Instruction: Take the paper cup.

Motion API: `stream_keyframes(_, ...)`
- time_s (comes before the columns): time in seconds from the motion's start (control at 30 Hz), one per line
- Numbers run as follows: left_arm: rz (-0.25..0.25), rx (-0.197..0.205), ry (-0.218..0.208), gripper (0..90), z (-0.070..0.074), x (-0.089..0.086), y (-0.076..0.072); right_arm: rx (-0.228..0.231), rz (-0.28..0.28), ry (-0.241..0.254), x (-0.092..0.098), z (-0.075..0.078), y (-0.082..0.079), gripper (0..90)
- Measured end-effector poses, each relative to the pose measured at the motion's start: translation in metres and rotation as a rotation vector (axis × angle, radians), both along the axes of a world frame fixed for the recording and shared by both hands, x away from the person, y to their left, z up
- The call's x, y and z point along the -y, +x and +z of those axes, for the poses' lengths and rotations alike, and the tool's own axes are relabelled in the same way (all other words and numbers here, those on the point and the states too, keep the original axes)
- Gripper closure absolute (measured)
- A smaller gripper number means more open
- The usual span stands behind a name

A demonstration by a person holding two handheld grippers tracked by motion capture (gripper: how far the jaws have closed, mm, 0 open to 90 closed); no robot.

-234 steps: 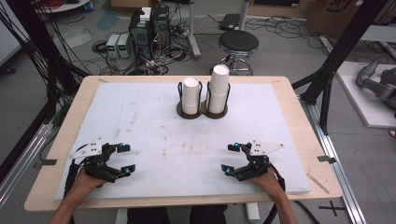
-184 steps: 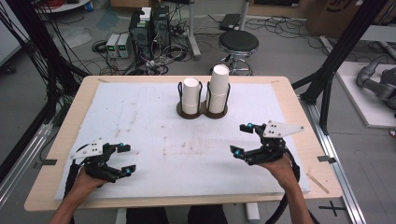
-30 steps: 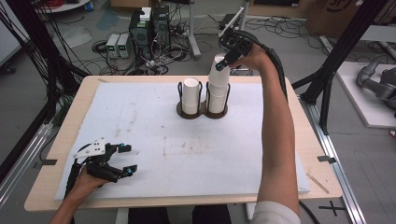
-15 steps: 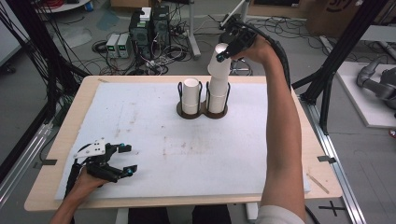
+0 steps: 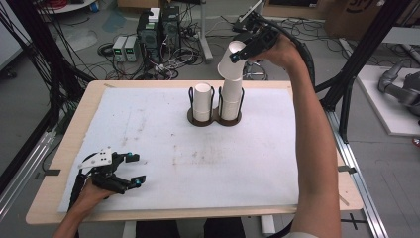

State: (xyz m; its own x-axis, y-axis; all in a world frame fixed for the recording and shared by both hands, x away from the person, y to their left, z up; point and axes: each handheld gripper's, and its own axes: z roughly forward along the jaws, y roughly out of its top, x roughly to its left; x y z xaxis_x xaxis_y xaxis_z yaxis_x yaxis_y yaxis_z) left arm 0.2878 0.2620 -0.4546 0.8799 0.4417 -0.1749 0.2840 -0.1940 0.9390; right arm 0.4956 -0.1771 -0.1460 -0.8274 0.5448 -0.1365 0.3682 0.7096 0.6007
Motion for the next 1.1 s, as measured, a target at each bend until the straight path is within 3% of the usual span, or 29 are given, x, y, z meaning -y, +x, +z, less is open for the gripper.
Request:
stream_keyframes(0.2, 0.002, 0.008, 0.006, 11.9, 0.0, 0.001, 0.0, 0.01, 0.043, 0.051, 0.004, 0.009, -0.029, 35.7)
stream_keyframes(0.5, 0.001, 0.012, 0.012, 11.9, 0.0, 0.001, -0.001, 0.058, 0.087, 0.083, 0.005, 0.014, -0.075, 35.7)
stream_keyframes(0.67, 0.002, 0.015, 0.013, 11.9, 0.0, 0.002, -0.002, 0.087, 0.107, 0.117, 0.004, 0.005, -0.1, 35.7)
stream_keyframes(0.97, 0.002, 0.011, 0.014, 11.9, 0.0, 0.001, -0.001, 0.108, 0.158, 0.186, 0.007, -0.014, -0.127, 35.7)
stream_keyframes(1.1, 0.002, 0.012, 0.014, 11.9, 0.0, 0.001, -0.001, 0.105, 0.154, 0.21, 0.012, -0.025, -0.135, 35.8)
